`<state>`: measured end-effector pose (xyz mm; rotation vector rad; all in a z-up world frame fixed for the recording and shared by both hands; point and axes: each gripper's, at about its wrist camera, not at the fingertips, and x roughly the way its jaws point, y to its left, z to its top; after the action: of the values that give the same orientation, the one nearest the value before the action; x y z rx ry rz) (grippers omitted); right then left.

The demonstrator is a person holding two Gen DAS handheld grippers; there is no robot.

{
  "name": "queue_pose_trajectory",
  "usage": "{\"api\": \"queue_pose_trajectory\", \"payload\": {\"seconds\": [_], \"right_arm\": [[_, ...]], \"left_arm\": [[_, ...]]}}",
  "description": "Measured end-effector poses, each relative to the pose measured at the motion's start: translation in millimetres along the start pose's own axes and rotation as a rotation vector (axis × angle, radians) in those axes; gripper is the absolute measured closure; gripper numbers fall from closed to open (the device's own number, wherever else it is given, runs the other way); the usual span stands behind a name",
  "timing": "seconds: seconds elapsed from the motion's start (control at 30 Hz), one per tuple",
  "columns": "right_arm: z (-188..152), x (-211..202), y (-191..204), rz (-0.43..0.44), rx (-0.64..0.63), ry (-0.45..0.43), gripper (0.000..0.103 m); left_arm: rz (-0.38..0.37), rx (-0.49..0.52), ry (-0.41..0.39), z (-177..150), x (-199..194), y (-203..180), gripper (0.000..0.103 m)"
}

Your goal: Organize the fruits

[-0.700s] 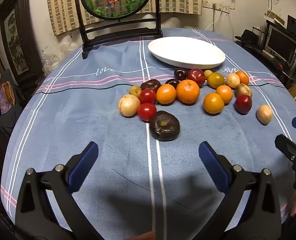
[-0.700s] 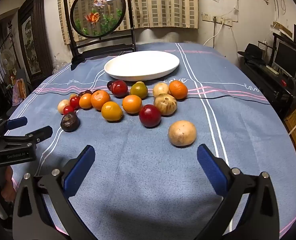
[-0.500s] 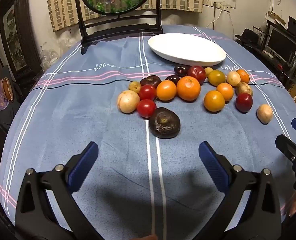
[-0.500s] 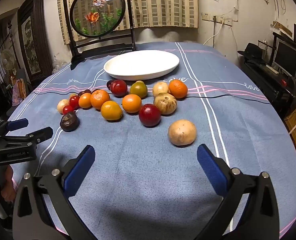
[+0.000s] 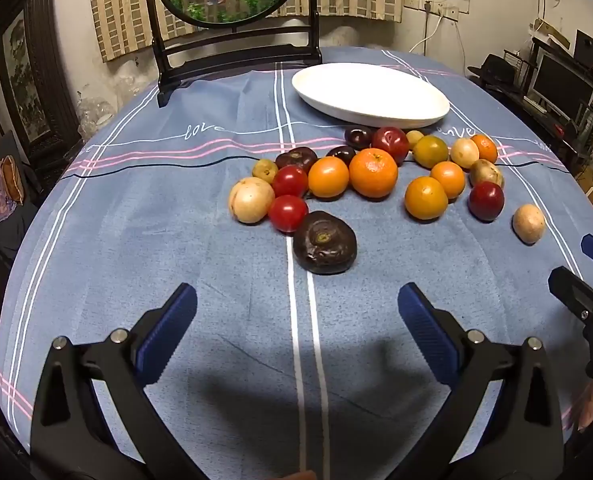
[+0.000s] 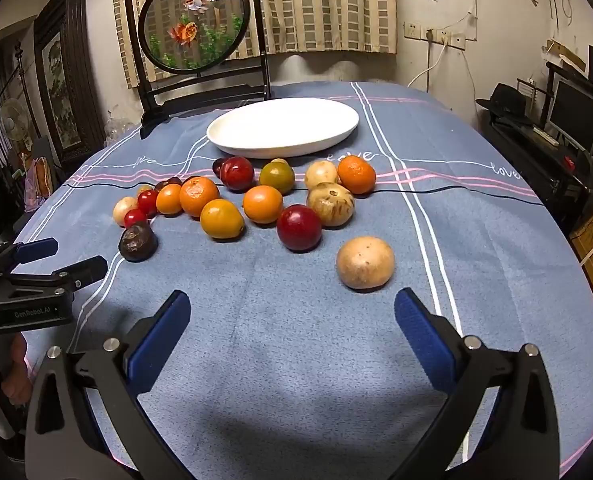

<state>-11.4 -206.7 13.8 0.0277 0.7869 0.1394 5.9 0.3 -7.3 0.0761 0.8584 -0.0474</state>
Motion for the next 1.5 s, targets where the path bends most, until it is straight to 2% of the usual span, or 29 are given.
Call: {"api": "queue_pose_trajectory", "payload": {"seconds": [1.5], "right_arm": [[0.3,0.7,6.9,0.006,-0.002,0.008,0.001]], "left_arm": [[-0.028,-0.019,0.025,-1.3,1.9,2.7,0.002]]}}
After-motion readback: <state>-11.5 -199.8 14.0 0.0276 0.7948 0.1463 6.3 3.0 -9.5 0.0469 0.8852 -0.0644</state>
